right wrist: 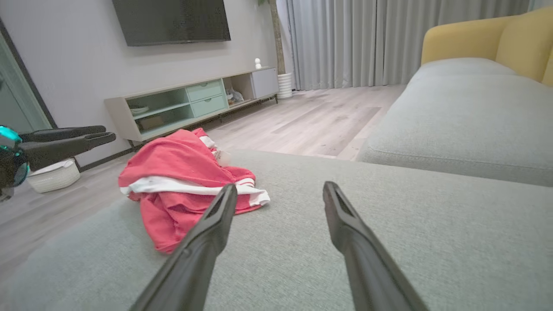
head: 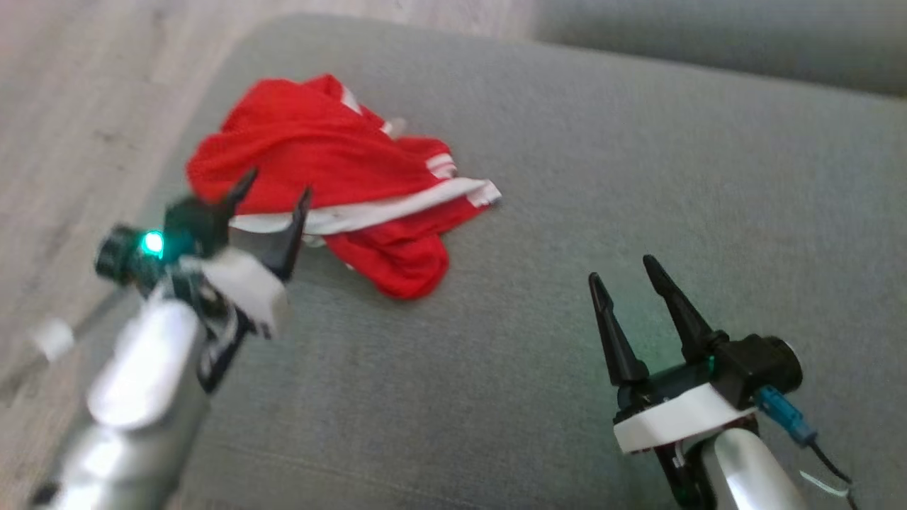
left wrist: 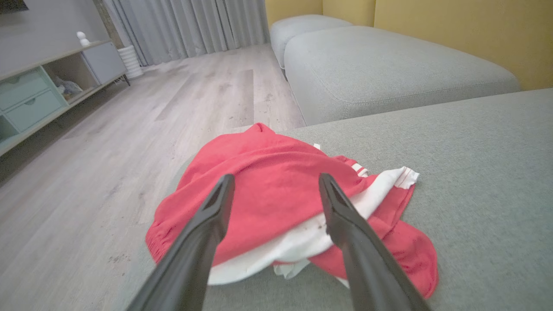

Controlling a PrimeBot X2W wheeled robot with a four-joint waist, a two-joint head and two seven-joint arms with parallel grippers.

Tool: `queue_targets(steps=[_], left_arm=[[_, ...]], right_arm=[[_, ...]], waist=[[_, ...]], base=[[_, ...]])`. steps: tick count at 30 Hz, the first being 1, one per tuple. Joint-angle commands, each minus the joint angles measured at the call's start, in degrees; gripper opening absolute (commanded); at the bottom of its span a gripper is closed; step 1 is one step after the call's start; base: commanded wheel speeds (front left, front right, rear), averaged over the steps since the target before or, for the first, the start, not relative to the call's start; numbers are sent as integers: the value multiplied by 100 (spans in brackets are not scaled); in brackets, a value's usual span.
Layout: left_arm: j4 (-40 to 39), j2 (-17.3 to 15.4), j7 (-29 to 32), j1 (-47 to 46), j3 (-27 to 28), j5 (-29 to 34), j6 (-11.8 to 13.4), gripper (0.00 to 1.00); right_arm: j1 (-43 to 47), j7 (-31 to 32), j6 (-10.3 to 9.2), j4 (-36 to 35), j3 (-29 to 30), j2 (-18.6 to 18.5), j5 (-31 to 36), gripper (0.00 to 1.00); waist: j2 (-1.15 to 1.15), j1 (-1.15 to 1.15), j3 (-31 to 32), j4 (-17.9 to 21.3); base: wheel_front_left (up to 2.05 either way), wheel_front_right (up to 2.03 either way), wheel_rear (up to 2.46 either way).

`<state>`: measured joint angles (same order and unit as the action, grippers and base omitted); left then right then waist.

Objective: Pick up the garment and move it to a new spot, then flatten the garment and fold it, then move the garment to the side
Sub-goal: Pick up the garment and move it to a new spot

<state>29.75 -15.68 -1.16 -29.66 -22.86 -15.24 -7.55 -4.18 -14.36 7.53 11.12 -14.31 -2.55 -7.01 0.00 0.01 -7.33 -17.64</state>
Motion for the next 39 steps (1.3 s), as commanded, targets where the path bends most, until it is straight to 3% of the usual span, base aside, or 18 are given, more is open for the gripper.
queue_targets(steps=[1, 5, 10, 19, 20, 21, 27, 31, 35, 39], left_arm=[[-10, -419, 308, -619, -113, -390, 9, 100], [340, -852, 794, -1311, -571, -1015, 8, 100], [882, -1200, 800, -1808, -917, -1519, 8, 100], [1559, -1318, 743, -2136, -1504, -2146, 7, 100], [1662, -1334, 727, -2161, -1649, -2315, 7, 43], [1695, -1348, 695, -2172, -1721, -2389, 7, 0], [1584, -1531, -312, -2383, -2188, -2301, 7, 0], [1618, -1532, -1142, -2574, -2050, -2288, 9, 0], [1177, -1505, -1370, -2692, -1880, -2028, 84, 0], [260, -1466, -1381, -2491, -1455, -1826, 247, 0]], right_arm=[[-228, -63, -4, -224, -119, -32, 124, 100], [-332, -63, -4, -257, -108, -32, 247, 100], [-462, -63, -4, -282, -119, -32, 292, 100], [-576, -63, -4, -338, -35, -32, 318, 100], [-594, -63, -4, -325, -29, -32, 314, 100], [-604, -63, -4, -324, -22, -32, 310, 100], [-588, -63, -4, -280, 62, -32, 226, 100], [-528, -63, -4, -235, 49, -32, 117, 100], [-423, -63, -4, -193, 77, -32, 6, 100], [-334, -63, -4, -154, 108, -32, -62, 100]], waist=[[0, -1, -441, 330], [0, -1, -758, 529], [0, -1, -1053, 757], [0, -1, -1234, 916], [0, -1, -1206, 943], [0, -1, -1183, 956], [0, -1, -966, 968], [0, -1, -713, 960], [0, -1, -408, 924], [0, -1, -131, 903]], base=[[0, 0, 0], [0, 0, 0], [0, 0, 0], [0, 0, 0], [0, 0, 0], [0, 0, 0], [0, 0, 0], [0, 0, 0], [0, 0, 0], [0, 0, 0]])
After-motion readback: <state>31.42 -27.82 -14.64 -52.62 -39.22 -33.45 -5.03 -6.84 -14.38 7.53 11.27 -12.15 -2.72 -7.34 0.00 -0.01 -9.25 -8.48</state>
